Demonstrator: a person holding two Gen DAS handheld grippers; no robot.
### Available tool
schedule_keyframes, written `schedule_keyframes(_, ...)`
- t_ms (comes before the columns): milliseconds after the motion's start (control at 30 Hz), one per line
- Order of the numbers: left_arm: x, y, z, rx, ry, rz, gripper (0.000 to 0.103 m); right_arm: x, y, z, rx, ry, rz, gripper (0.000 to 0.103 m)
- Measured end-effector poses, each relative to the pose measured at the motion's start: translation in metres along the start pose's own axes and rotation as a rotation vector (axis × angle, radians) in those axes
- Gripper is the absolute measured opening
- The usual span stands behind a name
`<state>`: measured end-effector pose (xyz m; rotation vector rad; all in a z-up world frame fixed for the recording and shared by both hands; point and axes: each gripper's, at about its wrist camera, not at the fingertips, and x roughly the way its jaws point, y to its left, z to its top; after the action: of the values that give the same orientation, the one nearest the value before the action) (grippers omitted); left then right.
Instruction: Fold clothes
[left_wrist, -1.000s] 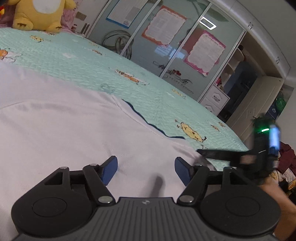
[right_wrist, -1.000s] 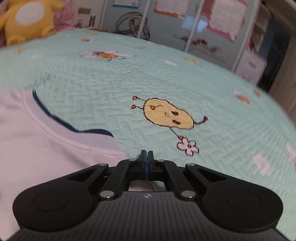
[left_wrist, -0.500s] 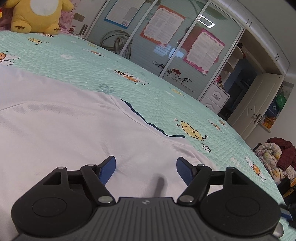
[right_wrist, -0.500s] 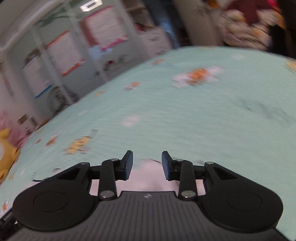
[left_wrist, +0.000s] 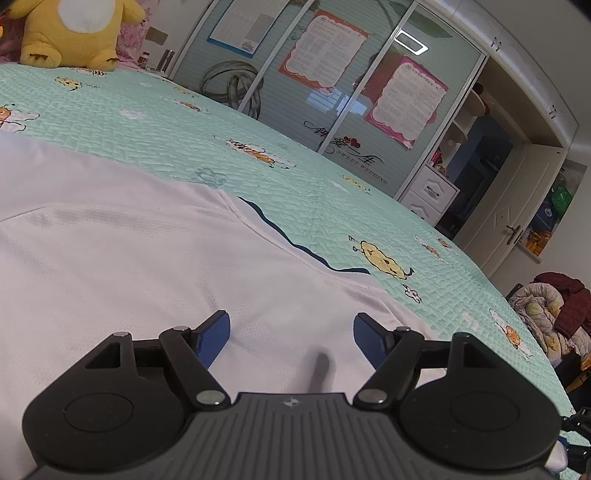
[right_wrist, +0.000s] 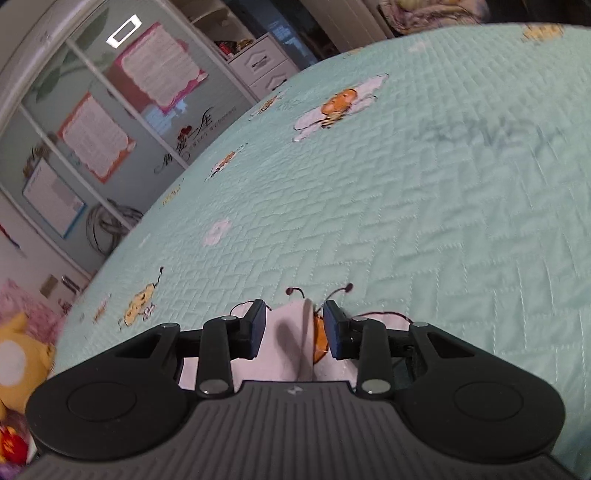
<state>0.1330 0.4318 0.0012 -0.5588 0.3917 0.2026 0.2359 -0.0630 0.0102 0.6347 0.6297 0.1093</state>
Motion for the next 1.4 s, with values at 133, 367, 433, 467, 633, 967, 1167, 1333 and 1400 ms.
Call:
schedule_keyframes(133,0.000,0.000,0.001,-0.001,0.001,-0.001,0.078,-0.003,0.004,0.002,-0.011,0.032,0.020,0.035)
schedule_keyframes(367,0.001,-0.001,0.001,0.001,0.001,0.000,0.078,0.000,0.000,-0.002,0.052,0.080,0.064,0.036)
schedule_keyframes(433,0.001,-0.001,0.001,0.001,0.001,0.000,0.078,0.002,-0.003,-0.003,0.082,0.092,0.084,0.036)
schedule_keyframes(467,0.001,-0.001,0.001,0.002,0.001,0.000,0.078,0.003,-0.004,-0.003,0.096,0.098,0.093,0.036)
schedule_keyframes(633,0.001,-0.002,0.001,0.001,0.001,0.000,0.078,0.008,-0.011,-0.005,0.170,0.128,0.142,0.036)
schedule_keyframes(967,0.000,-0.004,0.001,0.001,0.000,-0.001,0.080,0.022,0.006,0.030,0.018,0.078,0.102,0.000)
schedule_keyframes(1167,0.000,-0.005,0.000,0.002,0.000,-0.001,0.080,0.037,0.031,0.054,-0.118,0.026,0.084,0.000)
schedule_keyframes(1333,0.000,-0.006,0.000,0.002,0.000,-0.001,0.080,0.058,0.041,0.047,-0.231,0.070,0.004,0.000)
schedule_keyframes(1400,0.000,-0.006,0.000,0.002,0.000,-0.002,0.081,0.063,0.033,0.042,-0.212,0.108,-0.016,0.000)
